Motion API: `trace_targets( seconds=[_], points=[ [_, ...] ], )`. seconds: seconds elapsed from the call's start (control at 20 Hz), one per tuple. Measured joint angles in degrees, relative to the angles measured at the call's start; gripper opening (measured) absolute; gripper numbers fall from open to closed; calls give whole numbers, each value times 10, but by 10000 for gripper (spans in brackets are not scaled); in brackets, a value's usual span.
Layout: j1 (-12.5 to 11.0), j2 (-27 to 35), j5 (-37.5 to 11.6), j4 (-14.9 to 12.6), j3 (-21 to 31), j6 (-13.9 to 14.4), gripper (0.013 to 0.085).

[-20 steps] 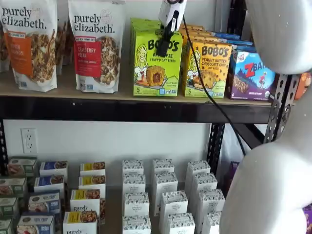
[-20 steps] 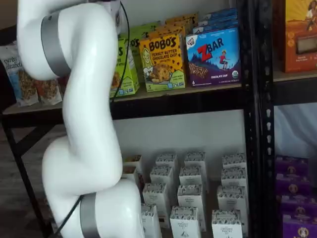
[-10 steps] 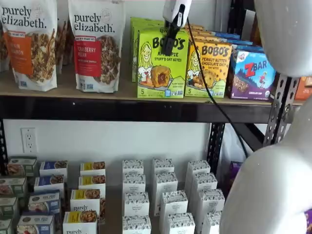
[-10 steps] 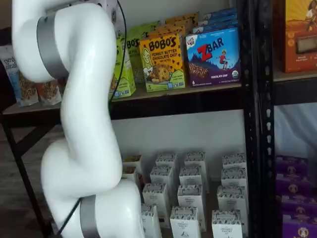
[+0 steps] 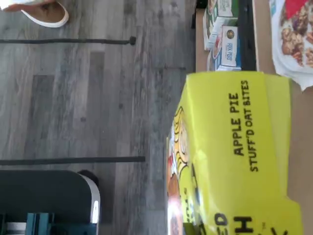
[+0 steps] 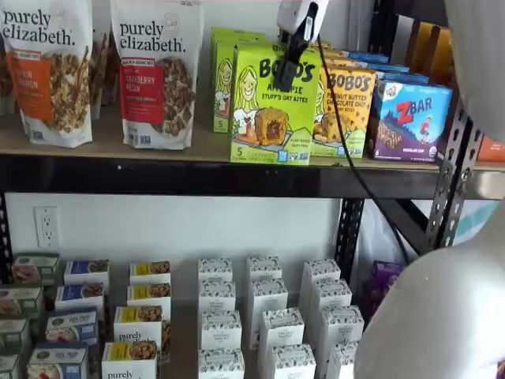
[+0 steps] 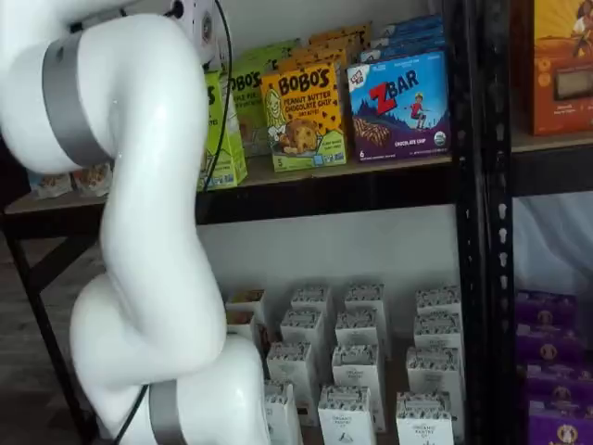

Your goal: Pick the green box on the top shelf, the fourth from the left

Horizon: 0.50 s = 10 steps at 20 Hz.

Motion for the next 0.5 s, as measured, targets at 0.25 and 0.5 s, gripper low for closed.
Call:
trace_targets(
  seconds=[0.25, 0.5],
  points=[
    [-13, -39, 4, 2, 31, -9, 250],
    [-29, -81, 7, -6, 73, -26, 250]
  ],
)
